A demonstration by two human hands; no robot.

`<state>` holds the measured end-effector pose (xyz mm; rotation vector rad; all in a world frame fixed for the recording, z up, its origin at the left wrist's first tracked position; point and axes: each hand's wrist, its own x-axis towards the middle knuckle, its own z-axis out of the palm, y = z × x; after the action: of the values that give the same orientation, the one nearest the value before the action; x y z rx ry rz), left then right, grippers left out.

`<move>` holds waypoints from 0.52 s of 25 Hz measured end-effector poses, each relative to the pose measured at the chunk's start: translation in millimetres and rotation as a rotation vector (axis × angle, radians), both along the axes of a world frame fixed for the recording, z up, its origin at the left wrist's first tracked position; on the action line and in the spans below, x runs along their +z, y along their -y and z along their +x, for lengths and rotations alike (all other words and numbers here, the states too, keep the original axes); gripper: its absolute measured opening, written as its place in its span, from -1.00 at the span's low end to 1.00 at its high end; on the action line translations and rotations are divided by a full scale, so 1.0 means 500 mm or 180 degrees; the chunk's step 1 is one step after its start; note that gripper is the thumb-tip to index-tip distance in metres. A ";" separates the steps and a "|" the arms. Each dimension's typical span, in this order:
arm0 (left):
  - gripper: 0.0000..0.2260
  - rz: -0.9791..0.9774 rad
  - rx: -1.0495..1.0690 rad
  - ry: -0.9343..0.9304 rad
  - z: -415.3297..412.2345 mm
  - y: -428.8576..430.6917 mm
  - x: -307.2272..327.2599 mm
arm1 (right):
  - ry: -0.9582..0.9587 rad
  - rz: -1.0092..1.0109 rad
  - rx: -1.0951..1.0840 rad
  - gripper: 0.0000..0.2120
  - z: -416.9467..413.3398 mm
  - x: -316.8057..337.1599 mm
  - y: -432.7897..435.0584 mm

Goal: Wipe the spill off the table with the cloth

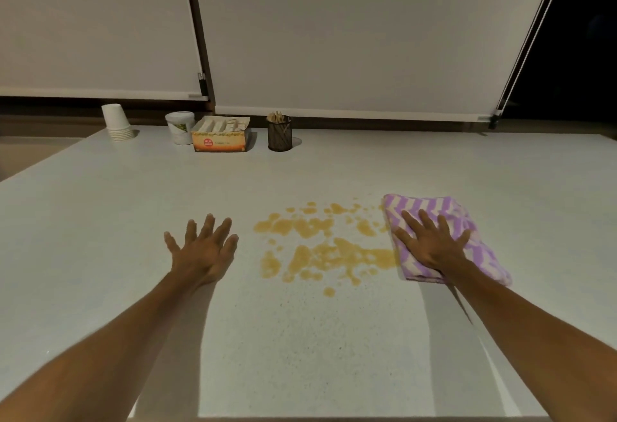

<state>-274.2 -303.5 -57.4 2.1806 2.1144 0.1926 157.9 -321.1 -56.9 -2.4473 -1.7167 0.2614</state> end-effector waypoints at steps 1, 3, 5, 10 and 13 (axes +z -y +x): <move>-0.45 -0.0022 0.0031 0.0014 0.000 0.000 -0.001 | -0.0022 0.0023 0.0005 -0.40 -0.006 0.003 -0.013; -0.44 -0.0133 0.0095 0.0031 -0.001 -0.004 -0.002 | 0.0031 -0.0002 0.0141 -0.40 -0.003 0.005 -0.025; -0.43 -0.0217 0.0094 -0.0013 -0.003 -0.010 -0.002 | 0.0141 -0.0097 0.0361 -0.37 0.030 0.003 -0.018; -0.43 -0.0103 0.0075 -0.0002 -0.007 -0.013 -0.009 | 0.0116 -0.0046 0.0081 -0.37 0.089 0.004 -0.055; -0.42 -0.0136 0.0090 -0.0036 -0.005 -0.012 -0.008 | 0.0045 -0.0027 0.0076 -0.39 0.023 0.011 -0.116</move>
<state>-276.8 -297.2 -61.2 2.1341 2.1360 0.1361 169.2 -263.2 -51.3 -2.4417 -1.7553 0.2552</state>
